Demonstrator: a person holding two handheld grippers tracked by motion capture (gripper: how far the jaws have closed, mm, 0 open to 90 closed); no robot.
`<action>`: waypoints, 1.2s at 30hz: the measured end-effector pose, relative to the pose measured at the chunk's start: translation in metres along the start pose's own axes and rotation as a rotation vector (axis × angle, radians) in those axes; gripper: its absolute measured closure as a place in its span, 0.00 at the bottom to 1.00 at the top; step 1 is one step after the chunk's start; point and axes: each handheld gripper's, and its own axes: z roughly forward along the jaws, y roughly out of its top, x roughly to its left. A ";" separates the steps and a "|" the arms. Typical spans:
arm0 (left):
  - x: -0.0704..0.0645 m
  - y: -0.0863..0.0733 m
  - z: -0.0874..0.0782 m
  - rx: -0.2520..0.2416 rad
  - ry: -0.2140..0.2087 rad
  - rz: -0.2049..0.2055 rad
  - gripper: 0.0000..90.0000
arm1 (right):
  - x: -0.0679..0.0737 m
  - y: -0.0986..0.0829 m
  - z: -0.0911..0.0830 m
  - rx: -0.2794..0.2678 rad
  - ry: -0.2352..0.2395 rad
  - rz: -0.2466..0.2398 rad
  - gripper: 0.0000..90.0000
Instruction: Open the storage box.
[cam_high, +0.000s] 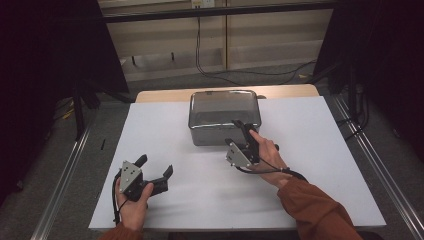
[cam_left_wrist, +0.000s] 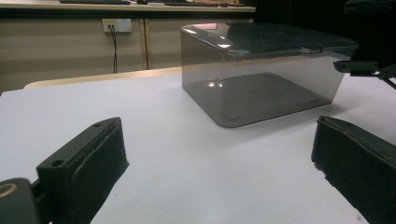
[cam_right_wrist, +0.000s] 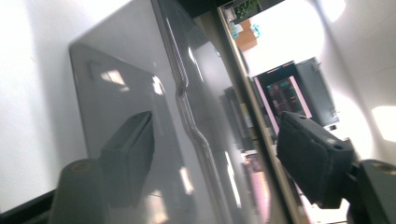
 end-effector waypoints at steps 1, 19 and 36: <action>0.000 0.000 0.000 0.000 0.001 0.001 0.03 | 0.001 0.001 0.001 0.002 -0.007 -0.026 0.34; 0.001 -0.001 0.001 0.007 -0.008 -0.006 0.03 | 0.011 0.004 0.012 0.063 -0.019 -0.199 0.69; 0.002 0.001 0.004 0.016 -0.025 0.008 0.08 | 0.017 0.006 0.018 0.070 -0.033 -0.248 0.87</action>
